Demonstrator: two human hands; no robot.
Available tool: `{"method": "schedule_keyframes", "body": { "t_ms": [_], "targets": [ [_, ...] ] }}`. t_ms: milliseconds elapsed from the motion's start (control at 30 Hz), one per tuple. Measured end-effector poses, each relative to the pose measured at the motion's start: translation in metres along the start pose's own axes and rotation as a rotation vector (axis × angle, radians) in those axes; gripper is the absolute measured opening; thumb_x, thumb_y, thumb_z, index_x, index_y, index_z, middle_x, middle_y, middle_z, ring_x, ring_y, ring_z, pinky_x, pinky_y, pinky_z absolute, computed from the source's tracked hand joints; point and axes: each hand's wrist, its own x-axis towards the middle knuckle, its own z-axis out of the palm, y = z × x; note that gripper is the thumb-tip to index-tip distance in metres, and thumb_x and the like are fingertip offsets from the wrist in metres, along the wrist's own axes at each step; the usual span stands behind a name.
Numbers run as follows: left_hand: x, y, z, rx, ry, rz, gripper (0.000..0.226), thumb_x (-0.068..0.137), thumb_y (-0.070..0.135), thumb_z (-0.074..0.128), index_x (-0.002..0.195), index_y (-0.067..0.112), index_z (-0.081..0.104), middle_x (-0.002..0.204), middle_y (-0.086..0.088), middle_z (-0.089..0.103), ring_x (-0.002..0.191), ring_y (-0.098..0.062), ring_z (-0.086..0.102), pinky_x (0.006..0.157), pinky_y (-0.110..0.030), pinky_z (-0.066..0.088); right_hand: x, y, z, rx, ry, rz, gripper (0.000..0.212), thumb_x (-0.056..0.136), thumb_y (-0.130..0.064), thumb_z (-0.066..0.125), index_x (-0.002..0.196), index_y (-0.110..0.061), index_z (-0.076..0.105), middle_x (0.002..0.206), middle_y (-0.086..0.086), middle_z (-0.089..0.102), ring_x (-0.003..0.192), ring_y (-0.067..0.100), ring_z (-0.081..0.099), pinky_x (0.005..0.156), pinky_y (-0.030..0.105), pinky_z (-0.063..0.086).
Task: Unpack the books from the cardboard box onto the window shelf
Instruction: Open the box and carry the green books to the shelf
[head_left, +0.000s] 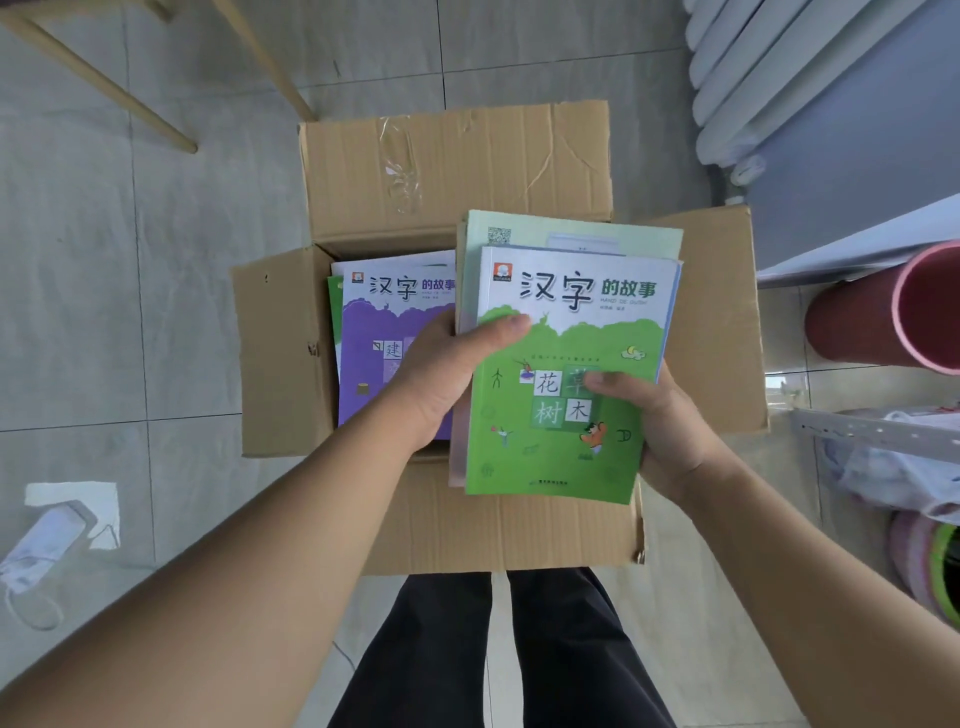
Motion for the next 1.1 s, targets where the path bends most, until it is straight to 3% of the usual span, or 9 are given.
{"method": "schedule_keyframes", "body": {
  "t_ms": [133, 233, 300, 333, 400, 600, 700, 867, 1100],
  "targets": [
    [-0.006, 0.015, 0.002, -0.084, -0.022, -0.027, 0.05, 0.066, 0.055, 0.082, 0.105, 0.025, 0.082, 0.111, -0.008, 0.082, 0.104, -0.028, 0.078, 0.096, -0.047, 0.058, -0.005, -0.002, 0.002, -0.07, 0.049, -0.015, 0.092, 0.066, -0.033, 0.095, 0.142, -0.018, 0.045, 0.136, 0.009, 0.071, 0.117, 0.035, 0.073, 0.097, 0.06, 0.058],
    [-0.013, 0.027, 0.004, -0.148, -0.061, -0.061, 0.031, 0.077, 0.051, 0.076, 0.097, 0.028, 0.083, 0.108, -0.009, 0.082, 0.097, -0.029, 0.08, 0.084, -0.041, 0.059, -0.014, -0.019, 0.009, -0.128, 0.13, -0.013, 0.117, 0.045, -0.052, 0.102, 0.136, -0.024, 0.034, 0.129, 0.008, 0.069, 0.1, 0.028, 0.08, 0.081, 0.046, 0.065],
    [-0.022, 0.038, 0.006, -0.168, -0.038, -0.062, 0.029, 0.082, 0.051, 0.071, 0.098, 0.029, 0.081, 0.109, -0.01, 0.082, 0.095, -0.029, 0.08, 0.084, -0.042, 0.058, -0.022, -0.034, 0.015, -0.119, 0.162, -0.037, 0.128, 0.044, -0.053, 0.103, 0.144, -0.029, 0.026, 0.126, 0.008, 0.071, 0.094, 0.029, 0.082, 0.077, 0.043, 0.066],
    [-0.027, 0.044, 0.007, -0.187, -0.028, -0.057, 0.032, 0.082, 0.051, 0.071, 0.102, 0.028, 0.08, 0.11, -0.011, 0.082, 0.096, -0.031, 0.079, 0.086, -0.044, 0.058, -0.027, -0.044, 0.019, -0.131, 0.163, -0.046, 0.128, 0.043, -0.055, 0.102, 0.144, -0.021, 0.032, 0.123, 0.009, 0.075, 0.093, 0.03, 0.082, 0.077, 0.044, 0.066],
    [-0.04, 0.061, 0.009, -0.217, -0.027, -0.033, 0.038, 0.083, 0.049, 0.07, 0.109, 0.024, 0.079, 0.114, -0.014, 0.081, 0.101, -0.035, 0.078, 0.093, -0.05, 0.058, -0.041, -0.063, 0.026, -0.187, 0.135, -0.076, 0.118, 0.042, -0.061, 0.101, 0.134, -0.007, 0.051, 0.115, 0.01, 0.081, 0.094, 0.033, 0.081, 0.079, 0.047, 0.066],
    [-0.087, 0.136, 0.015, -0.142, -0.104, 0.093, 0.057, 0.087, 0.046, 0.068, 0.13, 0.008, 0.069, 0.124, -0.022, 0.075, 0.114, -0.047, 0.071, 0.101, -0.061, 0.054, -0.105, -0.115, 0.052, -0.178, 0.184, -0.23, 0.085, 0.062, -0.048, 0.094, 0.132, -0.015, 0.06, 0.118, 0.006, 0.081, 0.1, 0.034, 0.08, 0.093, 0.059, 0.06],
    [-0.122, 0.181, 0.022, -0.096, -0.17, 0.169, 0.054, 0.088, 0.044, 0.068, 0.127, 0.007, 0.071, 0.12, -0.022, 0.077, 0.109, -0.044, 0.074, 0.098, -0.058, 0.057, -0.153, -0.142, 0.067, -0.145, 0.247, -0.331, 0.085, 0.062, -0.046, 0.093, 0.132, -0.01, 0.061, 0.118, 0.009, 0.08, 0.101, 0.036, 0.079, 0.093, 0.061, 0.06],
    [-0.193, 0.263, 0.047, -0.059, -0.33, 0.335, 0.065, 0.078, 0.044, 0.077, 0.129, 0.004, 0.071, 0.123, -0.025, 0.075, 0.113, -0.046, 0.072, 0.103, -0.066, 0.052, -0.249, -0.194, 0.092, -0.111, 0.354, -0.514, 0.087, 0.062, -0.047, 0.092, 0.133, -0.011, 0.058, 0.12, 0.01, 0.079, 0.102, 0.035, 0.079, 0.093, 0.06, 0.06],
    [-0.303, 0.329, 0.141, 0.004, -0.591, 0.502, 0.071, 0.076, 0.047, 0.082, 0.132, 0.005, 0.067, 0.122, -0.028, 0.074, 0.109, -0.05, 0.073, 0.097, -0.066, 0.056, -0.41, -0.226, 0.069, -0.094, 0.569, -0.763, 0.077, 0.064, -0.049, 0.092, 0.129, -0.021, 0.06, 0.114, 0.005, 0.082, 0.095, 0.03, 0.081, 0.089, 0.057, 0.062]
  ]
}}
